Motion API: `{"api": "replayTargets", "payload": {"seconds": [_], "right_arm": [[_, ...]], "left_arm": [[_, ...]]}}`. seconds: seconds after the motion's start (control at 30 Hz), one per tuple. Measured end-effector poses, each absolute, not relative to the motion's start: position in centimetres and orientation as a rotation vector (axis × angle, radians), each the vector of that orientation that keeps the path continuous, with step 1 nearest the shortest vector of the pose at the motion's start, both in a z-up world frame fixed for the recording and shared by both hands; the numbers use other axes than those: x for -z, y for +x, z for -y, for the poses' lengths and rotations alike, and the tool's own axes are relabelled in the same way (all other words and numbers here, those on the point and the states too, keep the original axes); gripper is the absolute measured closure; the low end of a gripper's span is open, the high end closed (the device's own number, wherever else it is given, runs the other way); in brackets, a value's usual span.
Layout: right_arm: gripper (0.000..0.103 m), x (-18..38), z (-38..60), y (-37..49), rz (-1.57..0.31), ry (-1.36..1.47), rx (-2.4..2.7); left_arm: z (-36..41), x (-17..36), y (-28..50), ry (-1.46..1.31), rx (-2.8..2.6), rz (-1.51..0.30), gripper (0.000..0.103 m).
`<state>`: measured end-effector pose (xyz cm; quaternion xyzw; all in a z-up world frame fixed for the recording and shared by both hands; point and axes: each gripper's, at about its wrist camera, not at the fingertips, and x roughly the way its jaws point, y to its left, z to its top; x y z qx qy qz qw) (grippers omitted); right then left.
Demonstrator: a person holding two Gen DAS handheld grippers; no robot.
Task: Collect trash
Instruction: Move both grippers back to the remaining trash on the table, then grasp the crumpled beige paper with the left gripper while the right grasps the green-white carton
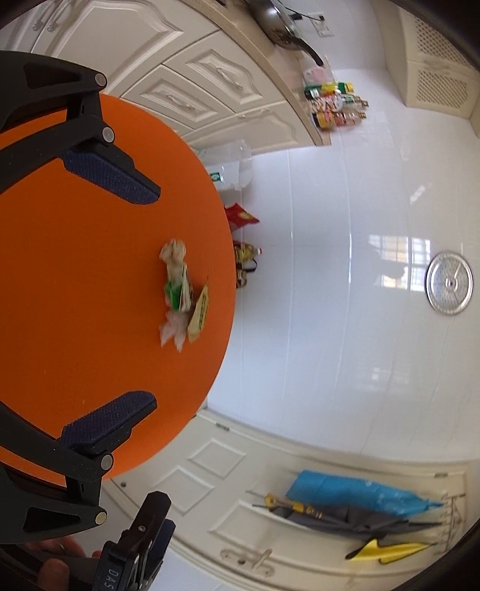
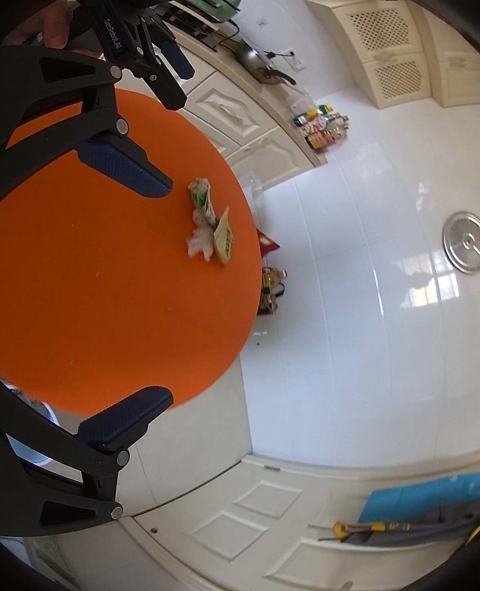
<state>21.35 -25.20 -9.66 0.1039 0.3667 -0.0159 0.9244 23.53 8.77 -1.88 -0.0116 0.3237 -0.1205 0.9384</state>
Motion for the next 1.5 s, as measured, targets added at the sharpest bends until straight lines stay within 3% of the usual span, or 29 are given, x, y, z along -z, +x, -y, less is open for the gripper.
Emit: {"api": "replayTargets", "payload": {"seconds": [0.37, 0.77, 1.03, 1.1, 1.17, 1.27, 1.5], "right_arm": [[0.000, 12.8, 21.1, 28.6, -0.837, 0.234, -0.097], [0.000, 18.0, 16.3, 36.6, -0.954, 0.236, -0.158], [0.000, 19.5, 16.6, 38.1, -0.987, 0.253, -0.112], [0.000, 19.7, 16.3, 38.3, -0.992, 0.251, -0.112], [0.000, 19.8, 16.0, 38.6, -0.996, 0.254, -0.117], [0.000, 20.0, 15.5, 38.9, -0.994, 0.269, -0.130], [0.001, 20.4, 14.4, 39.8, -0.994, 0.271, -0.154]], "left_arm": [[-7.2, 4.6, 32.3, -0.018, 0.162, -0.731, 0.003], [-5.0, 13.0, 48.2, 0.093, 0.220, -0.866, 0.004], [-3.3, 15.8, 55.1, 0.131, 0.313, -0.860, 0.006], [-3.3, 16.2, 56.4, 0.100, 0.364, -0.877, 0.019], [-3.4, 16.6, 57.7, 0.069, 0.401, -0.896, 0.050], [-3.2, 17.2, 59.2, 0.056, 0.429, -0.913, 0.072], [-5.6, 17.5, 61.2, 0.019, 0.355, -0.915, 0.074]]}}
